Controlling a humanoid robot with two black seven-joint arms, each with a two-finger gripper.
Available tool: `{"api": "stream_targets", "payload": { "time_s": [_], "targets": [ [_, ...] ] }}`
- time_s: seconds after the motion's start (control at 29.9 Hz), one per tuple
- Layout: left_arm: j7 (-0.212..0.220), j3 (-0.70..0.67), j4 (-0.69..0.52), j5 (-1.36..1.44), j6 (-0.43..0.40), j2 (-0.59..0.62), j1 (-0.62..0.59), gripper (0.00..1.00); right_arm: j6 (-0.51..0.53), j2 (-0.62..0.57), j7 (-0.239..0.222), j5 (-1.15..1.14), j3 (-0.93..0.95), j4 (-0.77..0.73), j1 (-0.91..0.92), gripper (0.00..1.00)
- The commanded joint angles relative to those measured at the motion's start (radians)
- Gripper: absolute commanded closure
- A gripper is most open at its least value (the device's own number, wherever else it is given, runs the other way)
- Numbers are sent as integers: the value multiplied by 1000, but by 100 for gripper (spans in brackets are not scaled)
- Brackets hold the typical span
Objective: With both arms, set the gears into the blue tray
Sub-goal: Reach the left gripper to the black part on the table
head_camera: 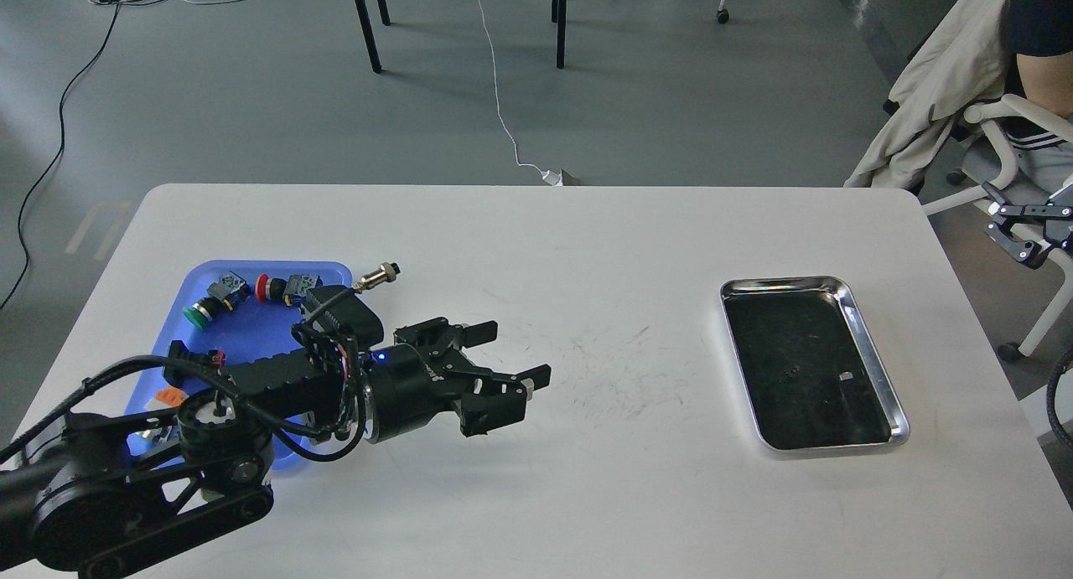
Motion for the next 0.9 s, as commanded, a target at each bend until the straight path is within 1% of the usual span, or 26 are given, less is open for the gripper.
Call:
{"api": "stream_targets", "payload": {
  "time_s": [0.0,0.1,0.27,0.43,0.64,0.8,0.87],
  "targets": [
    [0,3,58,101,4,-28,31,3,0,36,2,2,1,1,-20,4],
    [0,3,101,164,6,-46,54,4,0,59,1,1,0,8,-29,3],
    [-4,3,207,206,45,-79,77,6,0,69,2,-1,-5,10,-31,3],
    [-12,3,258,235,71,-103,84,15,0,70,2,-3,-4,12,-32,3],
    [-14,3,301,235,76,-120,90,30,0,70,2,-3,-2,13,-32,3],
    [-15,5,321,235,81,-131,97,34,0,71,2,-3,0,13,-32,3],
    [-15,5,325,235,84,-135,97,37,0,71,2,-3,0,15,-32,3]
  ]
}}
